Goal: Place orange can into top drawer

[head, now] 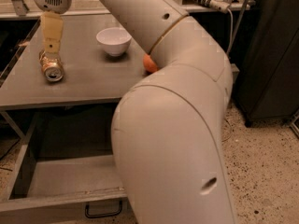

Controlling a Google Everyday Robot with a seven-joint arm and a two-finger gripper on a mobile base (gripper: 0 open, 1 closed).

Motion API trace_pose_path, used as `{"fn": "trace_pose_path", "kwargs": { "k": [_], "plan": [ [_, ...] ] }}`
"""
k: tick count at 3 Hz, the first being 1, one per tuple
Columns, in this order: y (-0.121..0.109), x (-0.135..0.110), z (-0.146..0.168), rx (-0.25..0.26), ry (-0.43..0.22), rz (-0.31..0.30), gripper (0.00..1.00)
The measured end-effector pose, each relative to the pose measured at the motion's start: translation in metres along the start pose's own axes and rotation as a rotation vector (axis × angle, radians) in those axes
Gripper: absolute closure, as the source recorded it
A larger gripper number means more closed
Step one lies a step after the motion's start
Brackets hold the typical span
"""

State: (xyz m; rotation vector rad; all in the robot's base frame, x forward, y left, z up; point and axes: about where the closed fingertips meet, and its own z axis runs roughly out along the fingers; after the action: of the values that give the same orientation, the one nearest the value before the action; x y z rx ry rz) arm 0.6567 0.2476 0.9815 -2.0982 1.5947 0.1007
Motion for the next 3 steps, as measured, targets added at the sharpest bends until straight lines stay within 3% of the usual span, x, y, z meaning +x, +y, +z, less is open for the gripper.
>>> {"fn": "trace_pose_path", "kwargs": {
  "k": [1, 3],
  "plan": [
    [-0.003, -0.001, 0.000, 0.007, -0.006, 0.002, 0.00],
    [-0.001, -0.024, 0.049, -0.075, -0.041, -0.047, 0.00]
  ]
}}
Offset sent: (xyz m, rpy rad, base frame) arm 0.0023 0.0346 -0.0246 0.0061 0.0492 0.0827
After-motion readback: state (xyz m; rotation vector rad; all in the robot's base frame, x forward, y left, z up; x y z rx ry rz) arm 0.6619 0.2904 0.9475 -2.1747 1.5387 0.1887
